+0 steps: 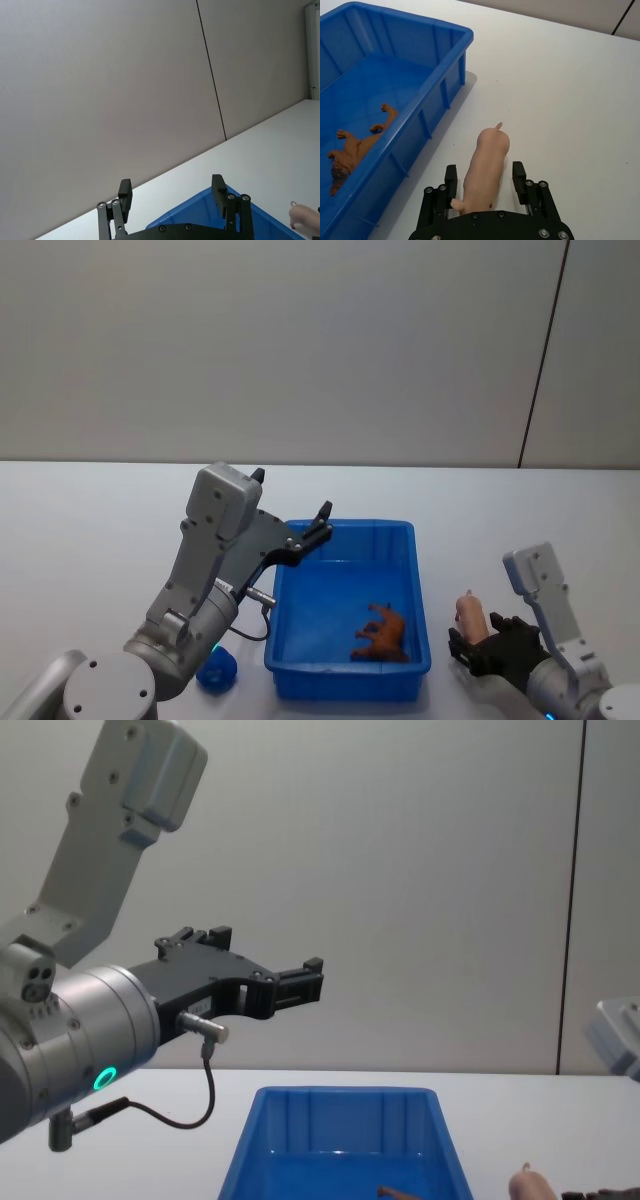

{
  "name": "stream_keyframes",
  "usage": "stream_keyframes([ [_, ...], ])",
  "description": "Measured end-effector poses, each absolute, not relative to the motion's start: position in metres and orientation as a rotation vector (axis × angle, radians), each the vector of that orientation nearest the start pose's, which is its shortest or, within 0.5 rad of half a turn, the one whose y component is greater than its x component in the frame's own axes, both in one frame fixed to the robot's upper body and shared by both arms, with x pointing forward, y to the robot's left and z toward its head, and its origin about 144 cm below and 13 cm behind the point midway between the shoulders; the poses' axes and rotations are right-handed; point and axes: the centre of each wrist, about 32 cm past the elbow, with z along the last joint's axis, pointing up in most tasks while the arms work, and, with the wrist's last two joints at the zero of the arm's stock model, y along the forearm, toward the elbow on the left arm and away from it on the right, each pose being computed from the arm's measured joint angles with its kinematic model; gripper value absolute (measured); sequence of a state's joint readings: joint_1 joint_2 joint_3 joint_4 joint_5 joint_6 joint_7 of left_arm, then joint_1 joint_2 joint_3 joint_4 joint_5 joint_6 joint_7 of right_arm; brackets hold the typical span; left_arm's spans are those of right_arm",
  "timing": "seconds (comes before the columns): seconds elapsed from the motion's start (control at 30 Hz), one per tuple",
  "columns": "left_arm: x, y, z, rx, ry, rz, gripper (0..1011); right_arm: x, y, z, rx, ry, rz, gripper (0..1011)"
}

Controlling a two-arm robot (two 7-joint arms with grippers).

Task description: Pick up the two dolls from the table and place them into the box.

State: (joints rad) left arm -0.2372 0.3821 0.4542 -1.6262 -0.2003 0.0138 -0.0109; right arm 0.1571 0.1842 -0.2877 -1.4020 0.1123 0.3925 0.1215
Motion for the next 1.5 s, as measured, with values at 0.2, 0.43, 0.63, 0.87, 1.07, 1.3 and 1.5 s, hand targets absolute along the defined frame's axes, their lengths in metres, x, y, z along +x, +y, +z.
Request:
stream_keyframes([
  [0.2, 0.492, 0.198, 1.204, 0.061, -0.268, 1.124, 1001, 0.492, -0.203, 1.128, -0.427, 0.215, -1.215, 534],
  [0.43, 0.492, 0.198, 1.204, 0.061, -0.268, 1.124, 1001, 0.490, -0.202, 1.134, -0.390, 0.172, -1.219, 336],
  [0.63, 0.492, 0.198, 1.204, 0.061, -0.268, 1.124, 1001, 0.487, -0.199, 1.143, -0.341, 0.128, -1.199, 334],
  [0.87, 0.492, 0.198, 1.204, 0.061, -0.268, 1.124, 1001, 0.485, -0.192, 1.163, -0.261, 0.057, -1.136, 334],
  [1.07, 0.492, 0.198, 1.204, 0.061, -0.268, 1.124, 1001, 0.483, -0.182, 1.179, -0.211, 0.015, -1.066, 334],
  [1.3, 0.492, 0.198, 1.204, 0.061, -0.268, 1.124, 1001, 0.485, -0.168, 1.192, -0.199, 0.008, -0.990, 367],
  [1.5, 0.492, 0.198, 1.204, 0.061, -0.268, 1.124, 1001, 0.490, -0.156, 1.197, -0.225, 0.032, -0.953, 564],
])
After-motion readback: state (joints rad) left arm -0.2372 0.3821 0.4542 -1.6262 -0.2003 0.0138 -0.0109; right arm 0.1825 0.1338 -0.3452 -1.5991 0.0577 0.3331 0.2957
